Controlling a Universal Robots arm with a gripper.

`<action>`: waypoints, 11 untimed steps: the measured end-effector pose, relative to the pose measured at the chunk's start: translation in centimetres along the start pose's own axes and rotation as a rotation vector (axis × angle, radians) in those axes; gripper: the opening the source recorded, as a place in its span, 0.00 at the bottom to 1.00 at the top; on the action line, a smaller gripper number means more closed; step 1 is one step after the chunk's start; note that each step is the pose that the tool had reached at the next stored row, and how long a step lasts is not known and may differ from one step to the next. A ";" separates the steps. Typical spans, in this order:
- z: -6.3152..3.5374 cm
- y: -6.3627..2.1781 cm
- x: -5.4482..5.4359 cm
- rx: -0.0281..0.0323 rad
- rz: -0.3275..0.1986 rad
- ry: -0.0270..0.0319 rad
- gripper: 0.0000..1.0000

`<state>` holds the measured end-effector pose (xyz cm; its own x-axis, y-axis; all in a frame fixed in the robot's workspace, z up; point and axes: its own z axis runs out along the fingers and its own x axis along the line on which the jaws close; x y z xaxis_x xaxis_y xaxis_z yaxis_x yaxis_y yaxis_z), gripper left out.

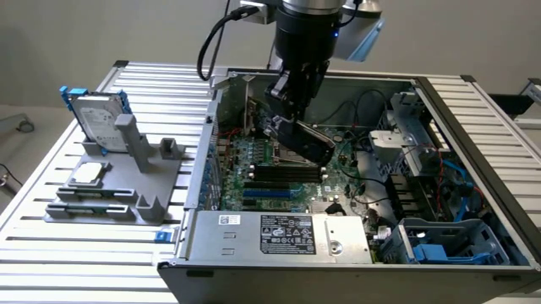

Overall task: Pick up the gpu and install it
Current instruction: 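Insert the gpu into the slot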

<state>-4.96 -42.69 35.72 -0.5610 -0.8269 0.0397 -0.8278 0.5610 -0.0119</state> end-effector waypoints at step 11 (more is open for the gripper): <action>0.73 0.01 0.0 0.0080 -0.201 -0.0024 0.26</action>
<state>-4.96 -42.69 34.99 -0.3846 -0.9222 0.0397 -0.9231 0.3844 -0.0119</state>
